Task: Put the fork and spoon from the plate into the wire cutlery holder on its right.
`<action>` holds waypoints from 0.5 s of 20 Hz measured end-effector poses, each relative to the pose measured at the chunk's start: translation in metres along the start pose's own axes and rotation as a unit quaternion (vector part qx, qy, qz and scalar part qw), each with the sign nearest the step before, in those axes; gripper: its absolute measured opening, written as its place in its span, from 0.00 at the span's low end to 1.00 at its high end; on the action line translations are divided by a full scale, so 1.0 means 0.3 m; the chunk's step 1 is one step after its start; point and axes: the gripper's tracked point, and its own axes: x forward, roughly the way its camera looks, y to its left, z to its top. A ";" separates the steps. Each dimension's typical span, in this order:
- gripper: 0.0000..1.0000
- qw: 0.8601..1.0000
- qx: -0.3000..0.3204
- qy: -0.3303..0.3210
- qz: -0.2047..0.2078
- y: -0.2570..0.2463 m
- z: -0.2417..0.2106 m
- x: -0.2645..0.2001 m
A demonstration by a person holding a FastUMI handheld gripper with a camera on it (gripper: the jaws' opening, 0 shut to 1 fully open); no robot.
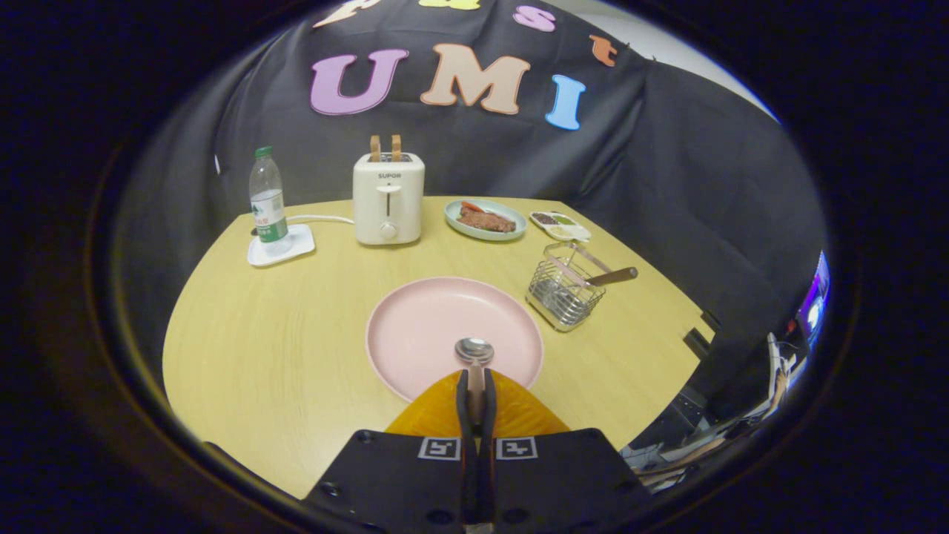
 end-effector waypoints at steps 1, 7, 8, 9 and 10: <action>0.03 1.000 -0.003 -0.005 0.003 -0.002 0.018 -0.001; 0.03 0.999 -0.035 -0.021 0.005 -0.047 0.174 -0.039; 0.03 0.999 -0.031 -0.025 0.008 -0.055 0.214 -0.044; 0.03 0.999 -0.025 -0.031 0.013 -0.061 0.255 -0.051; 0.03 0.999 -0.018 -0.035 0.015 -0.075 0.295 -0.057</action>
